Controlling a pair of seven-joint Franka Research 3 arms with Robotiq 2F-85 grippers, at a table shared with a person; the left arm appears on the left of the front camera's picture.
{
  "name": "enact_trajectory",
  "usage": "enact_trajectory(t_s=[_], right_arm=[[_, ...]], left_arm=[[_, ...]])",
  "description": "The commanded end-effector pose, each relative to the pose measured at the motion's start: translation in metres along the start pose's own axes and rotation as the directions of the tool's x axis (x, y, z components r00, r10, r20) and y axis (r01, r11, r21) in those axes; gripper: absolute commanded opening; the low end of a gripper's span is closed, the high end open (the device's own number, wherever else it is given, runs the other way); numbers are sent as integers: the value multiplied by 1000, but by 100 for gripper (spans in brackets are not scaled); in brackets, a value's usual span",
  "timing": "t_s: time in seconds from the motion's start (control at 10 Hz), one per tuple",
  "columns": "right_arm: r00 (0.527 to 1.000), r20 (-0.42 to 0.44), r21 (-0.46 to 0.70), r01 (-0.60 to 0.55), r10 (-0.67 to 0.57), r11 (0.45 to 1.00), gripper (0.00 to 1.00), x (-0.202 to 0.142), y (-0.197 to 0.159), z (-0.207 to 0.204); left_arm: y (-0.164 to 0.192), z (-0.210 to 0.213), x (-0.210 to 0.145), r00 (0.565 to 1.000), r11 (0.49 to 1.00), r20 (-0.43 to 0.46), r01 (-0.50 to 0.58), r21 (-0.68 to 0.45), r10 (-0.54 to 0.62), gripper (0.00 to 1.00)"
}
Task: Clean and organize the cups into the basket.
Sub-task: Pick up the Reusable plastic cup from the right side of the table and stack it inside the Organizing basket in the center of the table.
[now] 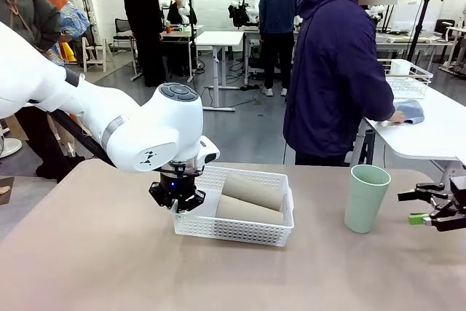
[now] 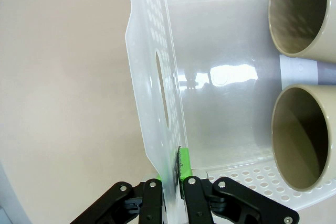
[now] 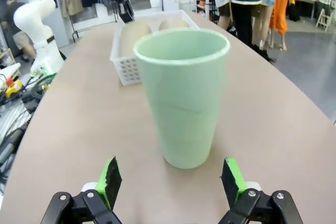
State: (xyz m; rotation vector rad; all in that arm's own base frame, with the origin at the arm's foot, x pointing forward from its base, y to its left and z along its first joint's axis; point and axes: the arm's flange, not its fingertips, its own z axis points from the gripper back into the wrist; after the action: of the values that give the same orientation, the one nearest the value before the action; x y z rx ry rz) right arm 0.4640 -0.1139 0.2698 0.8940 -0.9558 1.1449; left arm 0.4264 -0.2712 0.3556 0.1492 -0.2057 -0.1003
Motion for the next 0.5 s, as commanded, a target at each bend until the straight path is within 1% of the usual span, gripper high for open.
enact_trajectory(t_s=[0.0, 0.4], right_arm=[[1000, -8, -20, -20, 20, 1000, 100, -2, -15, -18], [999, 34, -5, -33, 33, 999, 100, 0, -30, -43]], left_arm=[[-1, -2, -3, 1000, 1000, 1, 8, 9, -8, 0], [-1, -2, -3, 1000, 1000, 1, 8, 9, -8, 0]])
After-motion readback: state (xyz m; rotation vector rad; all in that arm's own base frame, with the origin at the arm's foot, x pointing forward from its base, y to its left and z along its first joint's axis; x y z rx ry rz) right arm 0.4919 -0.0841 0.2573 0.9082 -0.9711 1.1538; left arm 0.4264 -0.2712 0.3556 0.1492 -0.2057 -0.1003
